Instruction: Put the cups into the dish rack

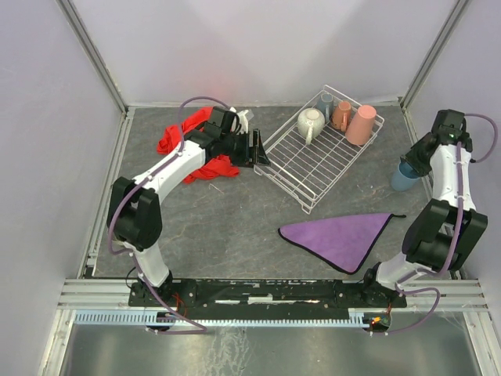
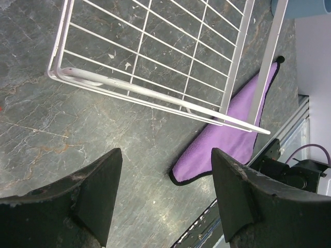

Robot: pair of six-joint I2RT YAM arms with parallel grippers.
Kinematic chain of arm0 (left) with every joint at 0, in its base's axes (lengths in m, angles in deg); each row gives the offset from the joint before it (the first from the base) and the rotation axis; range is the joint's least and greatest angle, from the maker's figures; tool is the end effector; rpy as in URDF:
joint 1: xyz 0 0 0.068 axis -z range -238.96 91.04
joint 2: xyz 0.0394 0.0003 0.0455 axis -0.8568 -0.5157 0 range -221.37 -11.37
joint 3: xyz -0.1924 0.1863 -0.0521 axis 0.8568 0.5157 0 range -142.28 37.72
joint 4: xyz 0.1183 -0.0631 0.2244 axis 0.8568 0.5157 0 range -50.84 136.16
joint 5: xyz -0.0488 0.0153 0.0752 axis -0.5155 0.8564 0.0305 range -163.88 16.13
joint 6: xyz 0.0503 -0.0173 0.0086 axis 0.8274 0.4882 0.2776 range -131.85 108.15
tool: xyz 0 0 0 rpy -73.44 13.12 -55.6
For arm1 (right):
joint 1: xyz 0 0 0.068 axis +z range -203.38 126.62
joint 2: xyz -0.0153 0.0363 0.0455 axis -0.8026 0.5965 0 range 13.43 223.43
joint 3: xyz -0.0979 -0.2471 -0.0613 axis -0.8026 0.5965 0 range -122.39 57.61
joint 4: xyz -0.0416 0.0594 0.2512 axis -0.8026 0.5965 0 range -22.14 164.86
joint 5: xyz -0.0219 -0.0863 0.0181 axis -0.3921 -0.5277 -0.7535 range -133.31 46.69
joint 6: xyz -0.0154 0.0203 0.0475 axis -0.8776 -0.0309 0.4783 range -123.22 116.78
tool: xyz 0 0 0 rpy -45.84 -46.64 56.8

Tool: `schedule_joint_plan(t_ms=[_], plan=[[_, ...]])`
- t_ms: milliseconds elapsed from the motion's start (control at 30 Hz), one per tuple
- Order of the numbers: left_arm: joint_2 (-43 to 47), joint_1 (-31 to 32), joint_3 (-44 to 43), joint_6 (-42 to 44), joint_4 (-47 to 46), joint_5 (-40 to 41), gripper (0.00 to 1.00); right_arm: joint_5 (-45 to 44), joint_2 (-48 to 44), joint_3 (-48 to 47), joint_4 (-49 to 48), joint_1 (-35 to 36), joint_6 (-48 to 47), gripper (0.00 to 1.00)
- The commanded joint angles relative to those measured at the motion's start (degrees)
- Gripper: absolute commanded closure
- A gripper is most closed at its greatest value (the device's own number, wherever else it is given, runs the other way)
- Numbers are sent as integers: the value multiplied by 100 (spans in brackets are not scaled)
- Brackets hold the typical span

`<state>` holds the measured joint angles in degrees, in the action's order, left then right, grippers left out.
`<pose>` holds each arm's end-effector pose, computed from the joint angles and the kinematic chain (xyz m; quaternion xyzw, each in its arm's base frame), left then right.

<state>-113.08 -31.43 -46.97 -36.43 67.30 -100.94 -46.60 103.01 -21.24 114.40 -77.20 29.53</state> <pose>0.3472 -0.1991 0.2828 0.1123 0.8962 -0.3572 0.2381 0.3003 -0.1347 0.2987 0.4616 0.8407 -0.0056 0.2829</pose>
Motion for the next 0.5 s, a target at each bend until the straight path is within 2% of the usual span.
schedule_joint_plan(t_ms=[0, 200, 467], plan=[[-80, -86, -313, 170, -313, -320, 24, 83, 199, -309, -234, 108, -199, 53], [-88, -211, -342, 94, -382, -372, 24, 57, 514, -381, -429, 136, -251, 48], [-127, -260, -502, 17, -336, -311, 24, 42, 1024, -625, -663, 182, -235, 47]])
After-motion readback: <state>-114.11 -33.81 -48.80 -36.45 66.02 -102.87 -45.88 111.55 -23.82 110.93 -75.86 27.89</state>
